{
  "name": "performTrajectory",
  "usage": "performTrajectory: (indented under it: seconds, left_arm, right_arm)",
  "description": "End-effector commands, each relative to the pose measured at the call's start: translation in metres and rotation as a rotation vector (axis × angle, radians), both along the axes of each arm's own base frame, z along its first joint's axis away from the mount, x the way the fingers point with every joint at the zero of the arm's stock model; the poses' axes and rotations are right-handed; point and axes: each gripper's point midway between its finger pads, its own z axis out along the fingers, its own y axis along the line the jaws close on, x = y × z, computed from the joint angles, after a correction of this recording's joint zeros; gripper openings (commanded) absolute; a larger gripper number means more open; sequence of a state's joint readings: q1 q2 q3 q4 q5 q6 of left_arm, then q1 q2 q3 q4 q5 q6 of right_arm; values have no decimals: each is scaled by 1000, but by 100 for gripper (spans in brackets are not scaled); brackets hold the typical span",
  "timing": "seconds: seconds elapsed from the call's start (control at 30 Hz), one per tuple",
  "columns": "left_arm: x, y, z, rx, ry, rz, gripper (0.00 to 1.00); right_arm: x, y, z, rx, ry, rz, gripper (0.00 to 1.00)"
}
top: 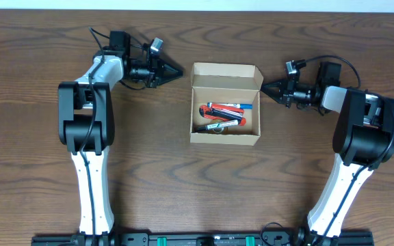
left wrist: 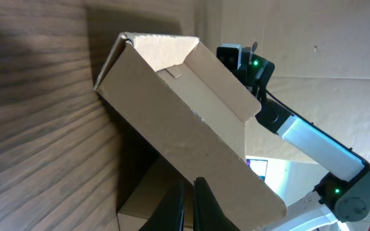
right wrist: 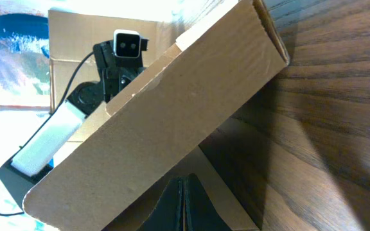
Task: Pack container
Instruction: 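Push the box lid flap down with both grippers toward the box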
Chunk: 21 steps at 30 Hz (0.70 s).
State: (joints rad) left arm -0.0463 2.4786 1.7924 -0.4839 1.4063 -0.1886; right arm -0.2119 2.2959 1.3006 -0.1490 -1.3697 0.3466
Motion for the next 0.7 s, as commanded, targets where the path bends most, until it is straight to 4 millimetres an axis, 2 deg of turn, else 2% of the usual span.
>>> performTrajectory:
  seconds: [0.0,0.17,0.33,0.67]
  left_arm:
    - [-1,-4,-16,1,57,-1,6]
    - [-7,-7,-28,-81,110,-25,6]
    - [-9,-12,-36,-69,126,-31,6]
    - [-10,-34,-33,-83,110,-70,6]
  right_arm:
    - [-4,3,-16,11,58,1,1]
    - [-8,6,-24,43,78,15,1]
    - [-7,6,-24,40,68,14,1]
    - [-8,16,-23,38,60,38,1]
